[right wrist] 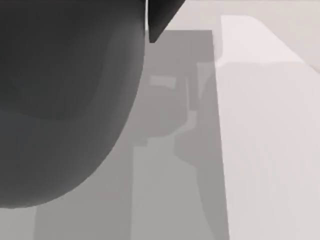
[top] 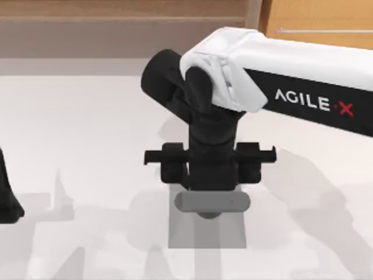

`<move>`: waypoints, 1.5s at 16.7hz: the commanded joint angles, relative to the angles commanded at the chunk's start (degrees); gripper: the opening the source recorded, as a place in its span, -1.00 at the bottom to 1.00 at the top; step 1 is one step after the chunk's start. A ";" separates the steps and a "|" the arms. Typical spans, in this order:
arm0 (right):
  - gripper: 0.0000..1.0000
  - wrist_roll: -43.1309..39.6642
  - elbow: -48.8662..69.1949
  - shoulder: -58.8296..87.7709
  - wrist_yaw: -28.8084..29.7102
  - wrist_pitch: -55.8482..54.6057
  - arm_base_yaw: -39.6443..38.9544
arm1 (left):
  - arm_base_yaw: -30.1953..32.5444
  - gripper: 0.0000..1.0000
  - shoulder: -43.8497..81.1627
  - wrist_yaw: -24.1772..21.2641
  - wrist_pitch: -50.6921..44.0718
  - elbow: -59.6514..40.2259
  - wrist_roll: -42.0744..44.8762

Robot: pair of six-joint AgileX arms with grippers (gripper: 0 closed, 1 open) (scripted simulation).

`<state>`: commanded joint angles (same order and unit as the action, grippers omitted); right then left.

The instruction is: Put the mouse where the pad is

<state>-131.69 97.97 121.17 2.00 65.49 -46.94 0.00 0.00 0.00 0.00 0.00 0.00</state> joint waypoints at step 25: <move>-0.55 -0.07 -6.38 2.71 0.05 -9.17 -0.11 | 0.00 1.00 0.00 0.00 0.00 0.00 0.00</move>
<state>-131.76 91.59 123.88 2.04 56.32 -47.06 0.00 0.00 0.00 0.00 0.00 0.00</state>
